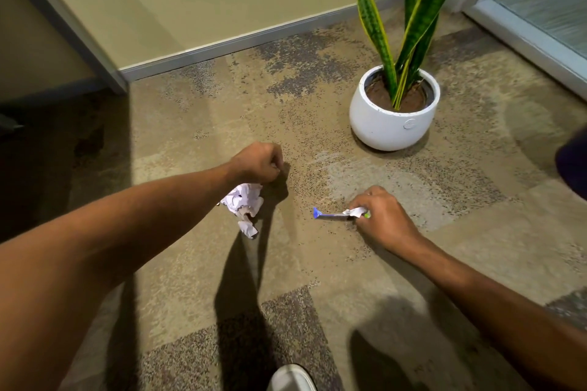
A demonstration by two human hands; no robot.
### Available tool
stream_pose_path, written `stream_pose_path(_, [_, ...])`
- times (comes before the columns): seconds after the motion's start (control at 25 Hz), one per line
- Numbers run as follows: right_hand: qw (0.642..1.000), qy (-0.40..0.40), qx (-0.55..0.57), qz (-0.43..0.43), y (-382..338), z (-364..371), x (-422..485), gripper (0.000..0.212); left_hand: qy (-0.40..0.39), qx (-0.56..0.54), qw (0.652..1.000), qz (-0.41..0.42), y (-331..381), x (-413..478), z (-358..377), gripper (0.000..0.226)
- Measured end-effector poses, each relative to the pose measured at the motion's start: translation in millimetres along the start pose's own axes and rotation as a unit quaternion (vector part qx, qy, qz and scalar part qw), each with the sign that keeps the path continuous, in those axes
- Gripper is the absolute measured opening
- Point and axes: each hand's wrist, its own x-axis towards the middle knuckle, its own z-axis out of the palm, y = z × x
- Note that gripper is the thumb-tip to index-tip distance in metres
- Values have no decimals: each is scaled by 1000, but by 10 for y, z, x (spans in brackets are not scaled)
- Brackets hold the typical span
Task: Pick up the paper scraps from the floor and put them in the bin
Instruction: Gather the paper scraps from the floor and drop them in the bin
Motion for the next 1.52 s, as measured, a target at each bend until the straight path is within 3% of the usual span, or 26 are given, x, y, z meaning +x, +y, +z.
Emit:
stream_pose_path(0.12, [999,-17,-17,32,238,-174,-111,25,-14,-37,999,36,218,-46,-19,13])
stream_pose_path(0.2, [999,-34,-25,29,327,-216,-183,23,-64,-36,995,61,312,-120,-4,25])
stream_pose_path(0.36, [999,-33,-20,16,318,-225,-253,19,-184,158,965,100,323,-437,89,18])
stream_pose_path(0.44, [999,-41,-24,13,284,-238,-233,21,-219,275,924,148,234,-646,130,34])
stream_pose_path(0.52, [998,-51,-22,18,278,-267,-203,21,-219,331,895,206,123,-815,142,44])
stream_pose_path(0.6, [998,-55,-13,30,274,-275,-195,22,-183,378,877,235,67,-916,167,38])
stream_pose_path(0.76, [997,-45,17,68,237,-274,-231,24,-139,483,838,213,113,-915,287,23])
stream_pose_path(0.84, [995,-43,30,88,240,-279,-254,29,-132,481,845,196,125,-846,281,11])
stream_pose_path(0.96, [980,-34,126,148,273,-258,-313,31,-102,399,895,172,167,-686,248,26])
stream_pose_path(1.04, [939,-9,249,235,282,-257,-339,26,-91,243,959,113,319,-578,219,26])
stream_pose_path(1.12, [885,4,358,296,252,-309,-334,22,-90,17,994,51,552,-454,203,20])
stream_pose_path(1.2, [845,17,440,305,199,-430,-289,22,-93,-180,979,-9,864,-314,191,17])
stream_pose_path(1.28, [816,40,502,283,130,-618,-231,23,-124,-305,943,-56,1248,-161,166,17])
stream_pose_path(1.4, [792,77,552,250,58,-1034,-158,23,-157,-431,884,-90,1919,34,77,10])
stream_pose_path(1.52, [784,116,570,218,85,-1538,-108,26,-172,-503,845,-57,2570,162,-53,12])
